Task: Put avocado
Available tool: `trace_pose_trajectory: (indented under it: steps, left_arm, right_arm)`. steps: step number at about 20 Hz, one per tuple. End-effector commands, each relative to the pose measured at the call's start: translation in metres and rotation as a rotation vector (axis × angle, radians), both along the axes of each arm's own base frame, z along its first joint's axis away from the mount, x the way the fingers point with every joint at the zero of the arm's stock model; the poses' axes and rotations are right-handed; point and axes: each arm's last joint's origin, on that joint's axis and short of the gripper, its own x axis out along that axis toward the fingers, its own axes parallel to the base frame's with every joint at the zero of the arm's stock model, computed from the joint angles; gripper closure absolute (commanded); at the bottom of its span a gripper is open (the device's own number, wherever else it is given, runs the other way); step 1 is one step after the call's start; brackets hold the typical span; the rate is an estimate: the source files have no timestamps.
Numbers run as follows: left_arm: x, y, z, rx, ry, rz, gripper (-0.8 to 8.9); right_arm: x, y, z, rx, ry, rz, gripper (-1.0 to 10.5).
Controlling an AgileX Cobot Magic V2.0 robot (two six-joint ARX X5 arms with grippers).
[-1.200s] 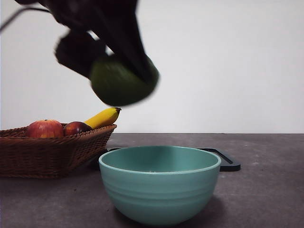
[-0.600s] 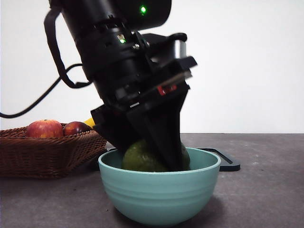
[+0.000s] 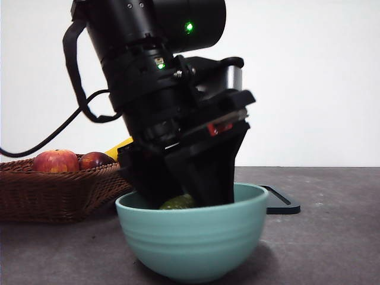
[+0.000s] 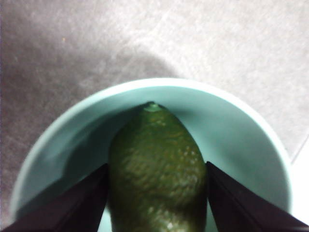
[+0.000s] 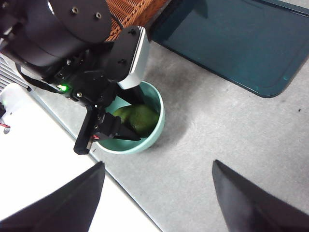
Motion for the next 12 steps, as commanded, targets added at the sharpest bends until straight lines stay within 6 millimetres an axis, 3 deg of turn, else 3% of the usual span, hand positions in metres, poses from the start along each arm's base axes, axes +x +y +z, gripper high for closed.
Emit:
trace_pose_trajectory:
  steps: [1, 7, 9, 12]
  left_arm:
    - [0.001, -0.009, 0.010, -0.007, -0.003, -0.004, 4.97]
    - [0.008, -0.010, 0.060, -0.087, -0.051, 0.025, 4.97]
    - [0.012, 0.002, 0.081, -0.147, -0.095, 0.059, 4.98]
    - [0.022, 0.036, 0.115, -0.233, -0.171, 0.154, 4.99]
  right_arm:
    - [0.001, 0.001, 0.006, 0.012, -0.014, 0.000, 5.9]
    - [0.001, 0.001, 0.006, 0.012, -0.014, -0.001, 5.9]
    - [0.001, 0.001, 0.006, 0.012, -0.014, -0.001, 5.9]
    - [0.001, 0.001, 0.006, 0.012, -0.014, -0.001, 5.9]
